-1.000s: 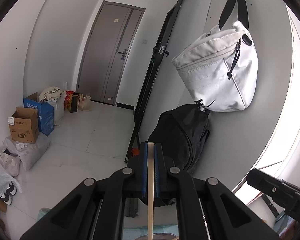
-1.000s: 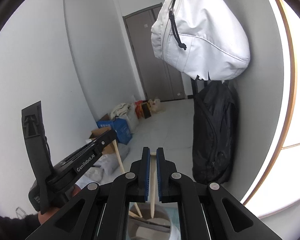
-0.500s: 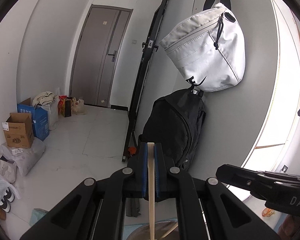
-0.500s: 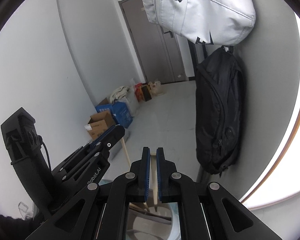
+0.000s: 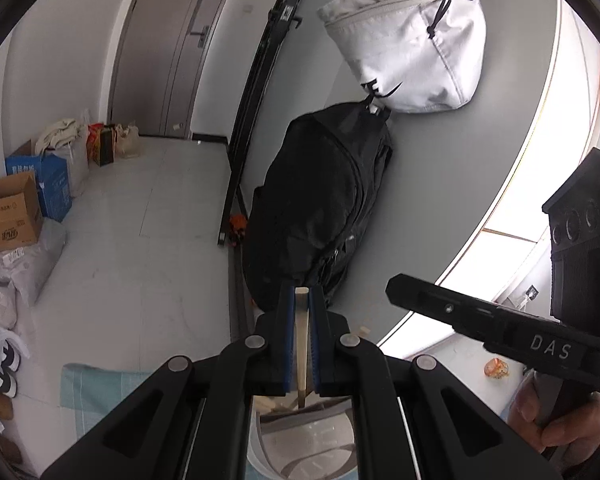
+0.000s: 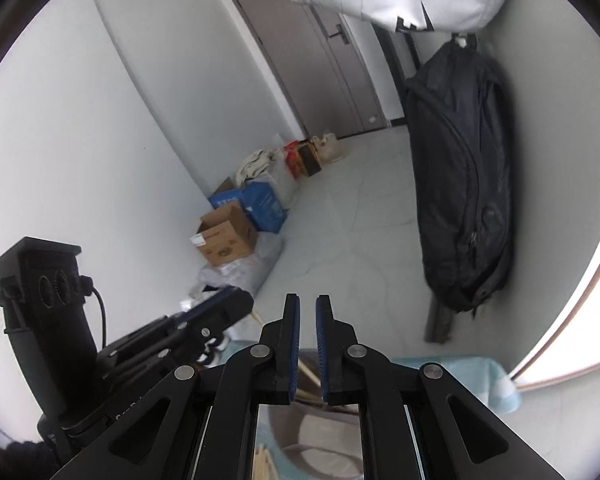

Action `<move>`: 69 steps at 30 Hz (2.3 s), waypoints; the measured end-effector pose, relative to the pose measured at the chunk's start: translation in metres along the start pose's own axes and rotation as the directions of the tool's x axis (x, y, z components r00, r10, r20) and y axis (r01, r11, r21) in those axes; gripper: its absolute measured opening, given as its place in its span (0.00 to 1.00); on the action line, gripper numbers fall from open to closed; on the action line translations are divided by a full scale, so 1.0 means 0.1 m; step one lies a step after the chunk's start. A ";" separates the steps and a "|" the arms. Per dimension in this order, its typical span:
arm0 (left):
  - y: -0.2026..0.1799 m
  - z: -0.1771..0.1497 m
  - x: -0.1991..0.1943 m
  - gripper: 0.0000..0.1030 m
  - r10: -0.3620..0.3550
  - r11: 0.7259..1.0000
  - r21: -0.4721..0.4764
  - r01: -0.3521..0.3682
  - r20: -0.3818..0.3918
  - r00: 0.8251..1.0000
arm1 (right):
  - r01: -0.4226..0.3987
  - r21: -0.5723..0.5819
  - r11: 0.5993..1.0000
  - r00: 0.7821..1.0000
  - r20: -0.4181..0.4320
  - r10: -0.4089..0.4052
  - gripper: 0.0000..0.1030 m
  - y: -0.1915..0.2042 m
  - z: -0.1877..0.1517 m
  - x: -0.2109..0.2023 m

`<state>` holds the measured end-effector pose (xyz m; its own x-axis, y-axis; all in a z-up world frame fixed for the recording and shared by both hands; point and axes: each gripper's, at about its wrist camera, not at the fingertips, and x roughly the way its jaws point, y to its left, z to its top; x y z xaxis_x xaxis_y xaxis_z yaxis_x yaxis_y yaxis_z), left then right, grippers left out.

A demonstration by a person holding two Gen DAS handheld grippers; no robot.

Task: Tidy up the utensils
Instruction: 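Lower both held chopsticks into the utensil holder and open both grippers, then raise both grippers away from the utensil holder, then lower the right gripper onto the chopstick pile and grasp one chopstick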

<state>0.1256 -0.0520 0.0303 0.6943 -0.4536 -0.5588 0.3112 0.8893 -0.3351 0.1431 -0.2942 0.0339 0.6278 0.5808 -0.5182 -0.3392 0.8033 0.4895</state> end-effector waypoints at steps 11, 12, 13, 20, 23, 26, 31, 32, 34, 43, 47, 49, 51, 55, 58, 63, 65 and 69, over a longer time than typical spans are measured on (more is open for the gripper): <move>-0.04 -0.02 -0.39 0.48 0.093 0.993 -0.075 -0.094 -0.020 0.995 | -0.085 0.170 0.982 0.995 0.065 0.075 0.43 -0.14 -0.24 -0.38; -0.04 -0.03 -0.42 0.49 0.101 0.992 -0.078 -0.102 -0.015 0.995 | -0.080 0.175 0.981 0.995 0.068 0.069 0.43 -0.14 -0.26 -0.42; -0.02 -0.04 -0.45 0.49 0.106 0.991 -0.084 -0.106 -0.014 0.994 | -0.073 0.178 0.981 0.995 0.075 0.061 0.43 -0.14 -0.28 -0.46; -0.10 -0.07 -0.74 0.66 0.147 0.983 -0.115 -0.144 0.018 0.989 | -0.067 0.139 0.988 0.988 0.150 0.046 0.56 0.05 -0.39 -0.88; -0.15 -0.10 -0.88 0.67 0.165 0.981 -0.114 -0.159 0.041 0.985 | -0.064 0.096 0.993 0.983 0.177 0.046 0.60 0.19 -0.44 -1.05; -0.21 -0.13 -1.02 0.67 0.176 0.980 -0.108 -0.170 0.056 0.983 | -0.054 0.052 0.997 0.979 0.201 0.042 0.65 0.33 -0.50 -1.17; -0.25 -0.23 -1.25 0.79 0.187 0.978 -0.112 -0.176 0.096 0.978 | -0.033 -0.040 0.999 0.971 0.234 0.041 0.70 0.58 -0.64 -1.37; -0.26 -0.25 -1.29 0.79 0.188 0.978 -0.116 -0.176 0.105 0.976 | -0.030 -0.055 0.998 0.970 0.238 0.042 0.71 0.62 -0.68 -1.40; -0.28 -0.29 -1.36 0.80 0.195 0.977 -0.108 -0.183 0.119 0.974 | -0.021 -0.081 0.996 0.968 0.248 0.041 0.75 0.70 -0.75 -1.45; -0.27 -0.57 -1.54 0.86 0.235 0.971 -0.088 -0.224 0.147 0.961 | -0.002 -0.139 0.990 0.967 0.250 0.037 0.82 0.84 -1.10 -1.47; -0.21 -0.70 -1.53 0.88 0.259 0.965 -0.091 -0.248 0.154 0.953 | 0.005 -0.154 0.988 0.971 0.235 0.032 0.83 0.86 -1.28 -1.40; -0.18 -0.77 -1.51 0.88 0.261 0.964 -0.090 -0.249 0.152 0.953 | 0.006 -0.166 0.986 0.973 0.229 0.032 0.84 0.87 -1.36 -1.36; -0.13 -0.86 -1.48 0.88 0.279 0.959 -0.090 -0.268 0.154 0.948 | 0.018 -0.181 0.983 0.974 0.223 0.023 0.85 0.88 -1.43 -1.31; 0.00 -0.98 -1.37 0.88 0.309 0.949 -0.104 -0.297 0.145 0.940 | 0.053 -0.216 0.975 0.982 0.190 -0.011 0.85 0.88 -1.56 -1.17; 0.14 -1.05 -1.26 0.88 0.326 0.942 -0.130 -0.311 0.120 0.938 | 0.079 -0.247 0.966 0.989 0.141 -0.044 0.85 0.85 -1.62 -1.01; 0.43 -1.13 -1.07 0.88 0.353 0.922 -0.197 -0.333 0.076 0.932 | 0.084 -0.279 0.957 0.996 0.019 -0.081 0.79 0.79 -1.72 -0.68; 0.55 -1.18 -0.98 0.88 0.362 0.914 -0.215 -0.344 0.046 0.931 | 0.085 -0.300 0.950 0.993 -0.050 -0.104 0.75 0.78 -1.77 -0.49; 0.74 -1.31 -0.90 0.88 0.370 0.905 -0.227 -0.359 0.005 0.929 | 0.075 -0.348 0.934 0.980 -0.148 -0.134 0.65 0.82 -1.89 -0.14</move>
<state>0.0017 0.0468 -0.0434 0.7633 -0.0921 -0.6394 -0.1149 0.9546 -0.2748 -0.0263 -0.2114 -0.0515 0.5567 0.4812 -0.6771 -0.5138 0.8400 0.1746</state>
